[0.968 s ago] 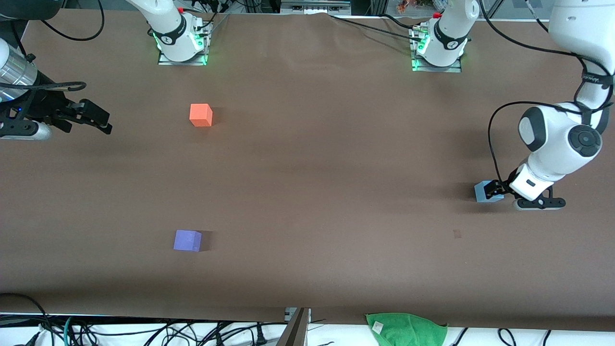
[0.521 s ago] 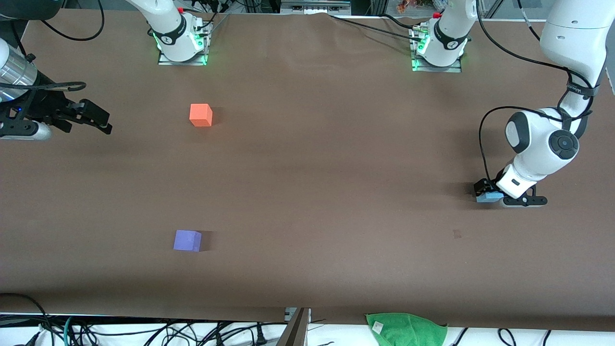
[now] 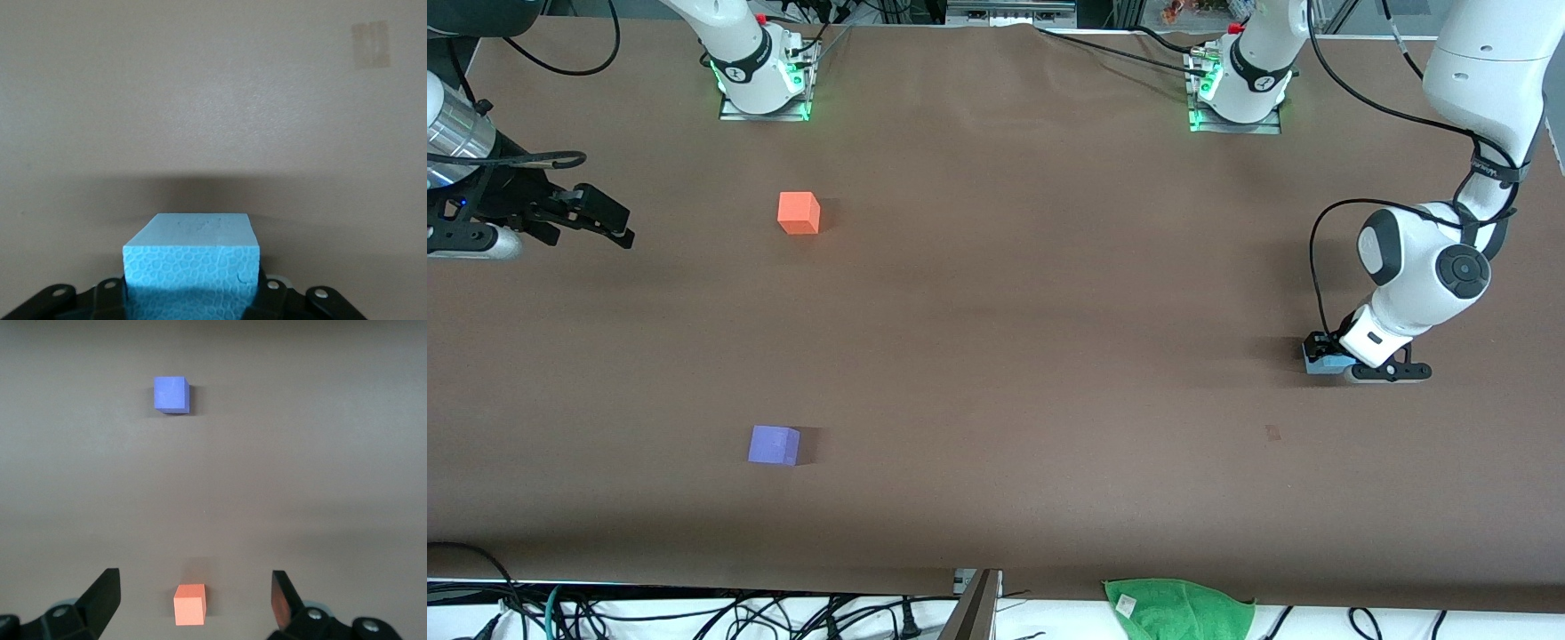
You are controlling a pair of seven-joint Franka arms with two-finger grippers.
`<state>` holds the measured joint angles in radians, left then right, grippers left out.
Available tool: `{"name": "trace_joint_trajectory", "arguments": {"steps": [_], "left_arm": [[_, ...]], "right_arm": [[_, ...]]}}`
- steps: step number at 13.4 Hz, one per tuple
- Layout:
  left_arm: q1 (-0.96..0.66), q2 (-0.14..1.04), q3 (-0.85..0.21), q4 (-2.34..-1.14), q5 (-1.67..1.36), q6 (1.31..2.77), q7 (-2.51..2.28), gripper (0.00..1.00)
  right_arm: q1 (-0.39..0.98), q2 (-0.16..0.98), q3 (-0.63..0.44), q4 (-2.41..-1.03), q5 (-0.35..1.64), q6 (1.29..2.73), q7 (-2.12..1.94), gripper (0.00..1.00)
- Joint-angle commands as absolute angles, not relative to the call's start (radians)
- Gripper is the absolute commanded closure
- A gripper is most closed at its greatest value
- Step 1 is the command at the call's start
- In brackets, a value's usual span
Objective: Place blue block between orange and purple blocks
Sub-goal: 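Close the left gripper on the light blue cube, then carry the blue cube to the table middle and release it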
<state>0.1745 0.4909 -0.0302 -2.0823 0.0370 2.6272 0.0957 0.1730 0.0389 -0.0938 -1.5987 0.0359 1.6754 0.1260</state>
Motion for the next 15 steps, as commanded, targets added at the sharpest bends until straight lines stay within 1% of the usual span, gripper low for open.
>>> {"name": "trace_joint_trajectory", "arguments": {"steps": [1,2,4,5,7,8,10,11,12,13,15], "left_arm": [[0.176,0.364,-0.115,-2.044,0.038,2.420,0.084,0.83],[0.175,0.338,-0.167,-1.996,0.038,2.282,0.069,0.83],[0.169,0.342,-0.300,-1.864,0.038,2.017,0.001,0.86],[0.151,0.351,-0.346,-1.809,0.038,1.950,-0.090,0.86],[0.068,0.370,-0.405,-1.749,0.037,1.930,-0.271,0.86],[-0.015,0.400,-0.414,-1.721,0.038,1.937,-0.357,0.86],[-0.176,0.515,-0.411,-1.608,0.052,1.939,-0.525,0.85],[-0.230,0.594,-0.411,-1.550,0.048,1.940,-0.552,0.80],[-0.271,0.677,-0.411,-1.483,0.048,1.944,-0.561,0.77],[-0.319,0.737,-0.405,-1.430,0.049,1.962,-0.583,0.79],[-0.379,0.782,-0.390,-1.430,0.057,2.101,-0.720,0.79]], "right_arm": [[0.170,0.021,-0.095,-1.614,0.052,1.686,0.109,0.00],[0.170,0.021,-0.095,-1.614,0.052,1.687,0.107,0.00],[0.169,0.021,-0.097,-1.614,0.052,1.687,0.107,0.00],[0.170,0.023,-0.097,-1.614,0.055,1.687,0.107,0.00],[0.170,0.023,-0.097,-1.614,0.057,1.689,0.107,0.00],[0.170,0.023,-0.097,-1.614,0.057,1.692,0.107,0.00],[0.170,0.023,-0.097,-1.612,0.052,1.690,0.109,0.00],[0.170,0.025,-0.095,-1.611,0.048,1.690,0.109,0.00],[0.170,0.028,-0.095,-1.605,0.043,1.690,0.109,0.00],[0.170,0.037,-0.095,-1.585,0.043,1.690,0.109,0.00],[0.178,0.049,-0.092,-1.568,0.026,1.695,0.115,0.00]]}}
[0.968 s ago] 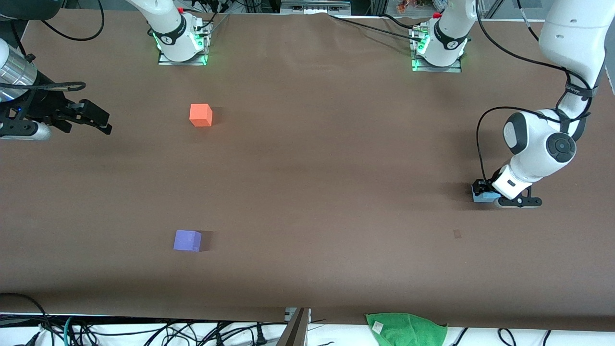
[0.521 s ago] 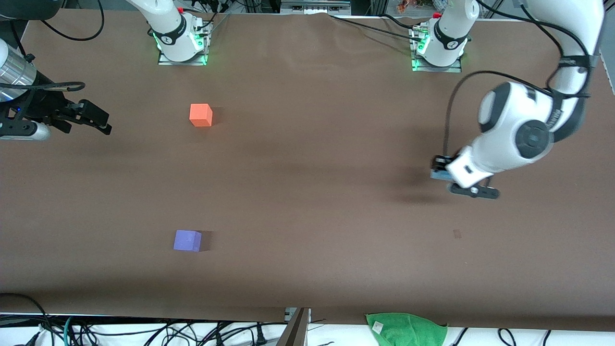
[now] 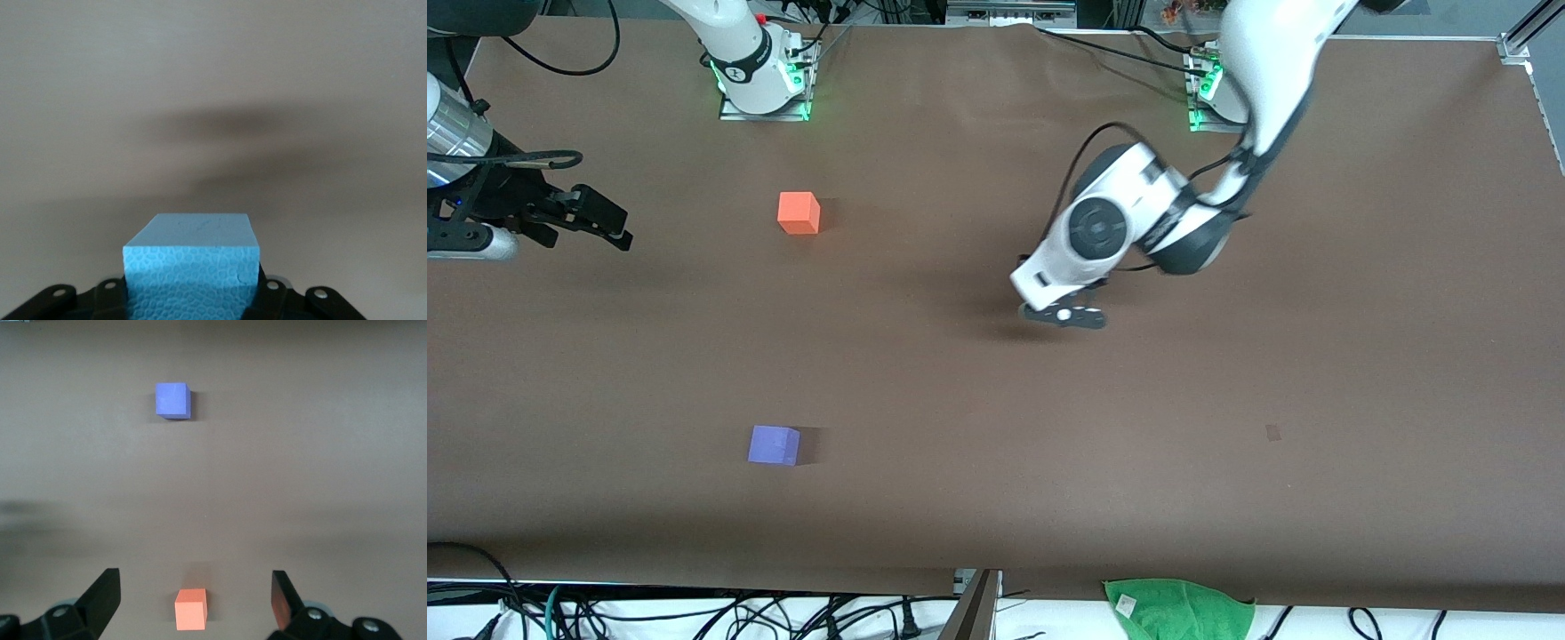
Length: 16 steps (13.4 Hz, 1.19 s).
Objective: Place blue block between orange and purple blocks
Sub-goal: 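Carry the blue cube to the table middle and release it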
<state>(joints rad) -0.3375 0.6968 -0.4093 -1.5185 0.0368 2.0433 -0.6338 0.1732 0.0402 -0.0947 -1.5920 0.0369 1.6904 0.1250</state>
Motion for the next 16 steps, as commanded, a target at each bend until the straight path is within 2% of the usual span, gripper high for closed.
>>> {"name": "trace_joint_trajectory", "arguments": {"steps": [1,2,3,4,5,10,13,16], "left_arm": [[-0.405,0.796,-0.373,-1.434,0.080,2.165,-0.767,0.77],[-0.434,0.814,-0.364,-1.437,0.104,2.195,-0.796,0.76],[-0.460,0.827,-0.347,-1.436,0.136,2.200,-0.802,0.65],[-0.477,0.828,-0.328,-1.437,0.161,2.200,-0.804,0.18],[-0.477,0.827,-0.325,-1.440,0.169,2.198,-0.805,0.00],[-0.471,0.778,-0.334,-1.439,0.164,2.160,-0.833,0.00],[-0.453,0.636,-0.333,-1.436,0.161,2.001,-0.876,0.00],[-0.335,0.459,-0.327,-1.424,0.164,1.759,-0.864,0.00]], "right_arm": [[0.181,0.055,-0.092,-1.566,0.022,1.709,0.117,0.00],[0.181,0.055,-0.092,-1.566,0.025,1.715,0.123,0.00],[0.181,0.057,-0.094,-1.566,0.026,1.715,0.123,0.00],[0.175,0.070,-0.095,-1.568,0.032,1.720,0.121,0.00],[0.170,0.086,-0.097,-1.566,0.031,1.721,0.111,0.00],[0.181,0.146,-0.095,-1.568,0.018,1.726,0.121,0.00],[0.175,0.242,-0.095,-1.568,0.021,1.718,0.103,0.00],[0.228,0.287,-0.092,-1.568,0.054,1.759,0.130,0.00]]}}
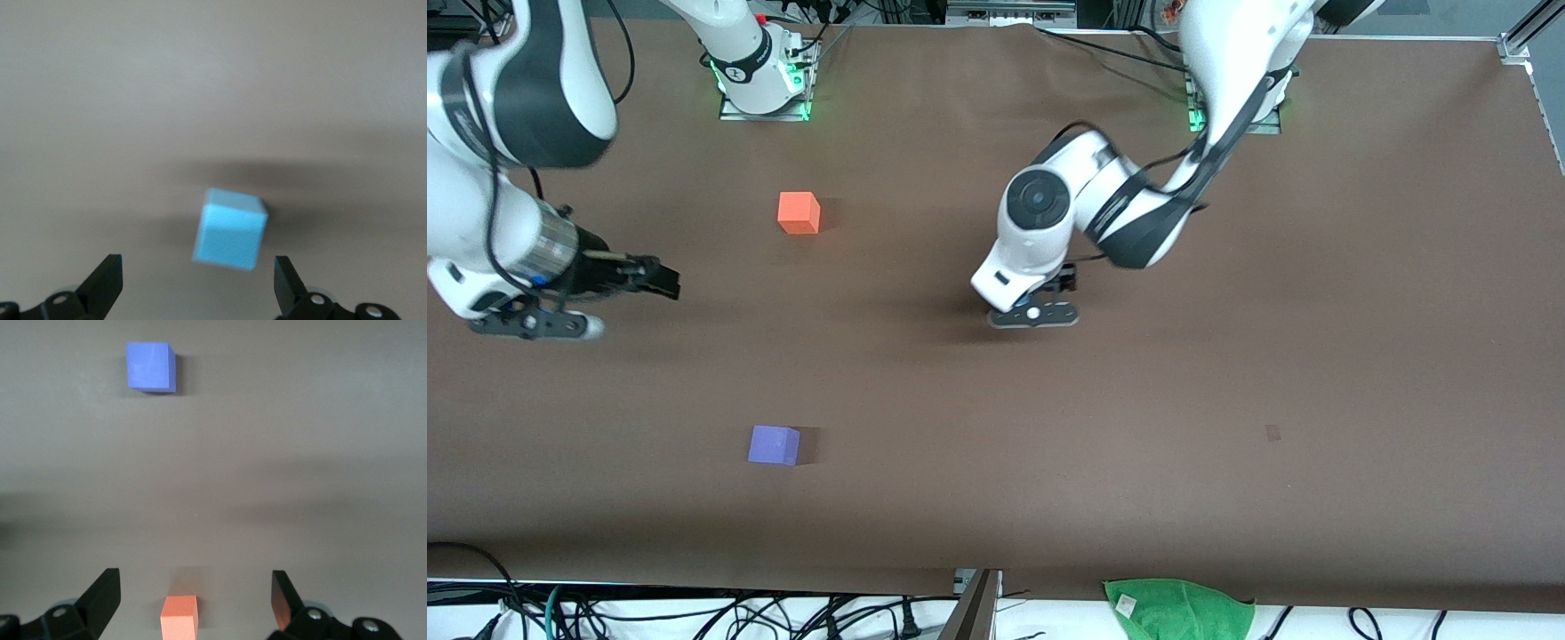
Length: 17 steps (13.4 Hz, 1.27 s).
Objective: Place blue block between orange and purple blocks
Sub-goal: 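Retract the left gripper while the right gripper reaches the blue cube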
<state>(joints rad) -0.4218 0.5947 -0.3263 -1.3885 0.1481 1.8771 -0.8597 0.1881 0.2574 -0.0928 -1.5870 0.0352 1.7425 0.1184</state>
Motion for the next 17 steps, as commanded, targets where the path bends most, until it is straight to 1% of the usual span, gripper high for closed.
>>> {"name": "trace_joint_trajectory", "arguments": {"steps": [1,3,5,6,8,9,11,13,14,15,16,17], "left_arm": [[-0.281,0.406,-0.327,-1.422,0.161,1.693,-0.861,0.00],[-0.121,0.348,-0.339,-1.407,0.144,1.579,-0.859,0.00],[0.013,0.337,-0.330,-1.321,0.072,1.447,-0.739,0.00],[0.072,0.337,-0.334,-1.287,0.072,1.398,-0.632,0.00],[0.136,0.330,-0.331,-1.273,0.077,1.378,-0.397,0.00],[0.158,0.306,-0.327,-1.273,0.077,1.378,-0.302,0.00],[0.196,0.290,-0.331,-1.284,0.072,1.378,-0.226,0.00],[0.193,0.261,-0.312,-1.327,0.063,1.397,-0.215,0.00],[0.164,0.211,-0.278,-1.379,0.070,1.443,-0.216,0.00],[0.114,0.136,-0.238,-1.488,0.058,1.522,-0.207,0.00],[0.041,0.053,-0.119,-1.599,0.039,1.593,-0.171,0.00],[-0.018,-0.009,-0.051,-1.673,-0.022,1.612,-0.157,0.00]], "right_arm": [[0.263,0.314,-0.092,-1.568,0.081,1.787,0.167,0.00],[0.348,0.362,-0.092,-1.568,0.112,1.866,0.326,0.00],[0.457,0.403,-0.092,-1.566,0.112,1.932,0.499,0.00],[0.503,0.444,-0.092,-1.559,0.112,1.992,0.593,0.00],[0.615,0.558,-0.092,-1.490,0.110,2.112,0.832,0.00],[0.670,0.618,-0.092,-1.432,0.109,2.138,0.942,0.00],[0.742,0.721,-0.094,-1.318,0.106,2.138,1.069,0.00],[0.797,0.764,-0.094,-1.305,0.106,2.157,1.187,0.00],[0.817,0.778,-0.094,-1.305,0.104,2.186,1.243,0.00],[0.827,0.787,-0.094,-1.305,0.104,2.195,1.281,0.00],[0.833,0.795,-0.092,-1.305,0.106,2.197,1.292,0.00],[0.854,0.805,-0.094,-1.305,0.106,2.198,1.295,0.00]]}}
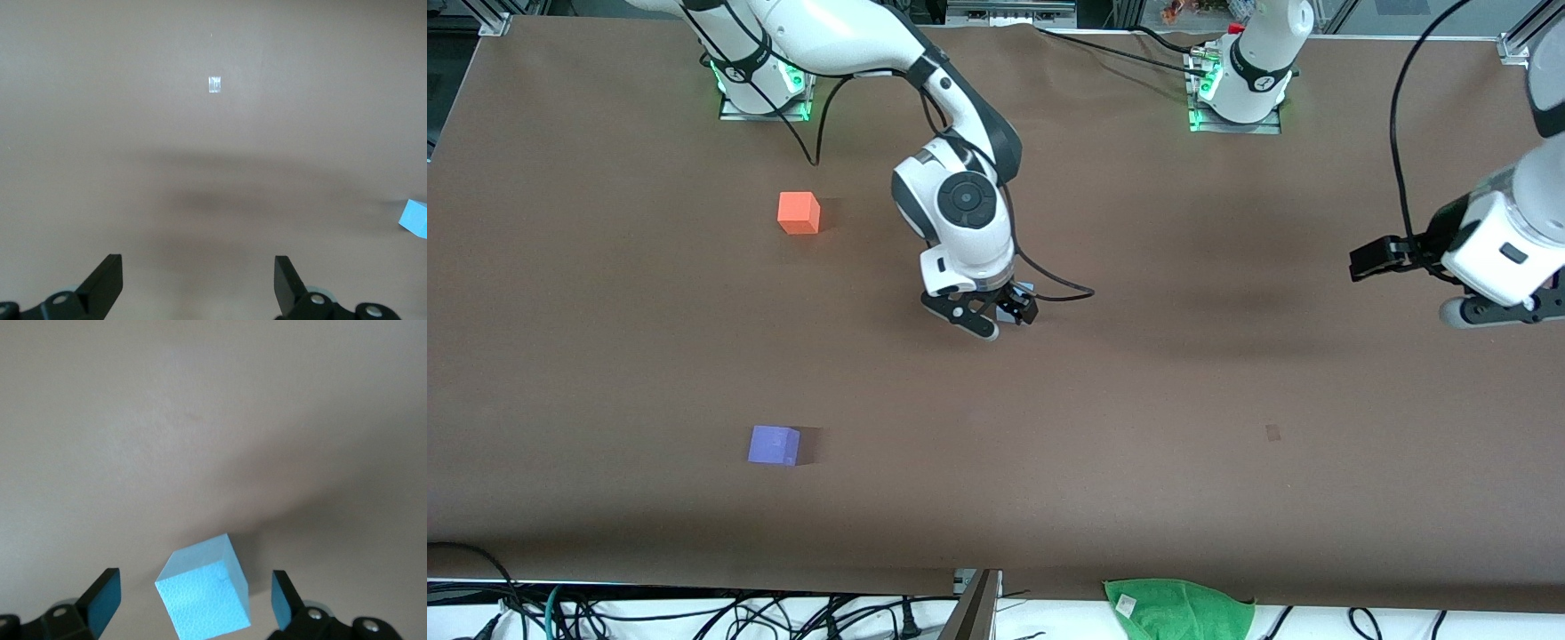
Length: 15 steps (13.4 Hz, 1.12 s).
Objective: Place blue block between orange and purple blocks
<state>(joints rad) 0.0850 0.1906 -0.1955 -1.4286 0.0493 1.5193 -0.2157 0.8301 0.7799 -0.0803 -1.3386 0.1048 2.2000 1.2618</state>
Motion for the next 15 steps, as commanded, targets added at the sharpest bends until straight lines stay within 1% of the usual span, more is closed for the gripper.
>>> {"name": "trace_joint_trajectory", "arguments": {"steps": [1,2,4,5,7,10,11,12,15], "left_arm": [[-0.011,-0.046,-0.049,-1.710,-0.047,1.612,-0.150,0.00],[-0.008,-0.046,-0.054,-1.709,-0.043,1.611,-0.150,0.00],[-0.014,-0.019,-0.055,-1.666,-0.018,1.594,-0.149,0.00],[-0.015,-0.014,-0.055,-1.655,-0.018,1.580,-0.147,0.00],[-0.020,-0.015,-0.057,-1.654,-0.018,1.572,-0.147,0.00],[-0.020,-0.015,-0.057,-1.649,-0.018,1.557,-0.149,0.00],[-0.020,-0.017,-0.057,-1.649,-0.018,1.540,-0.147,0.00],[-0.020,-0.015,-0.057,-1.646,-0.017,1.539,-0.147,0.00],[-0.020,-0.014,-0.071,-1.635,-0.017,1.540,-0.147,0.00]], "right_arm": [[0.865,0.819,-0.094,-1.305,0.104,2.203,1.296,0.00],[0.874,0.830,-0.094,-1.305,0.103,2.226,1.296,0.00],[0.903,0.865,-0.095,-1.305,0.089,2.255,1.286,0.00],[0.913,0.879,-0.095,-1.305,0.053,2.270,1.275,0.00],[0.919,0.884,-0.094,-1.308,-0.011,2.272,1.230,0.00],[0.919,0.888,-0.094,-1.312,-0.011,2.272,1.200,0.00],[0.919,0.888,-0.094,-1.313,-0.011,2.272,1.206,0.03],[0.920,0.888,-0.094,-1.315,-0.012,2.273,1.203,0.12],[0.922,0.888,-0.094,-1.331,-0.014,2.295,1.183,0.45]]}}
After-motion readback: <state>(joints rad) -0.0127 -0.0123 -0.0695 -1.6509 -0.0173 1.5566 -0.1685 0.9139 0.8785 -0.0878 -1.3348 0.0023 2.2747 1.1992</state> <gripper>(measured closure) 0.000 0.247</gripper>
